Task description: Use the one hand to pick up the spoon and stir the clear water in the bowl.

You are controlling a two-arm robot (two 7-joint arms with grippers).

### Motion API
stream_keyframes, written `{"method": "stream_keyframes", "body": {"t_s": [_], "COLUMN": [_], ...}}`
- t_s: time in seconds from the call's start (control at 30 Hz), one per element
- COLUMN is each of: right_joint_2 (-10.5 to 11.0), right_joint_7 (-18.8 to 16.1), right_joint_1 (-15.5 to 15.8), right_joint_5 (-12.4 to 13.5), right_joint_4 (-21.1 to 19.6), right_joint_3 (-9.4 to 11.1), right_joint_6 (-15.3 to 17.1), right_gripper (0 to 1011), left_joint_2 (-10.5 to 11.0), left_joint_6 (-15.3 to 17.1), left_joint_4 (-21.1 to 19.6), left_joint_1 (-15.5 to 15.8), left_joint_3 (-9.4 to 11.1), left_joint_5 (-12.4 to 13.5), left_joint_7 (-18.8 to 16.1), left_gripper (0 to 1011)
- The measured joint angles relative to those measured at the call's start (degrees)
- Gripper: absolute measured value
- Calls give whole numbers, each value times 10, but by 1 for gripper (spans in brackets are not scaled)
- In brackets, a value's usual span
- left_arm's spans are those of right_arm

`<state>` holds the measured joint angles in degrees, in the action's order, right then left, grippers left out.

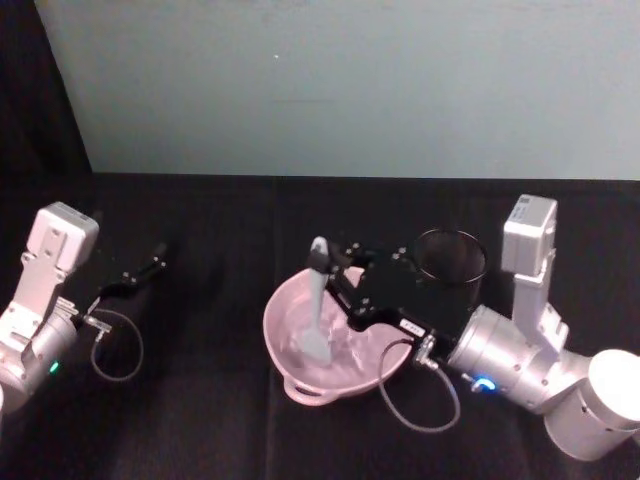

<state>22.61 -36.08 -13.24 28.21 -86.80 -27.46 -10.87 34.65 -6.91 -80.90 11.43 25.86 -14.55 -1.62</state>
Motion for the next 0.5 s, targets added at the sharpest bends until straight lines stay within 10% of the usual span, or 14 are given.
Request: {"method": "stream_keyframes", "body": {"t_s": [0.5], "right_joint_2": [-10], "right_joint_7": [0], "right_joint_1": [-3], "right_joint_5": [11], "right_joint_4": [-14], "right_joint_3": [-12], "right_joint_6": [-2], "right_gripper": [111], "left_joint_2": [0], "left_joint_6": [0], "left_joint_4": [0], "left_joint_1": [0], "left_joint_3": [0], "left_joint_5": [0], "left_joint_7": [0], "left_gripper": [1005]}}
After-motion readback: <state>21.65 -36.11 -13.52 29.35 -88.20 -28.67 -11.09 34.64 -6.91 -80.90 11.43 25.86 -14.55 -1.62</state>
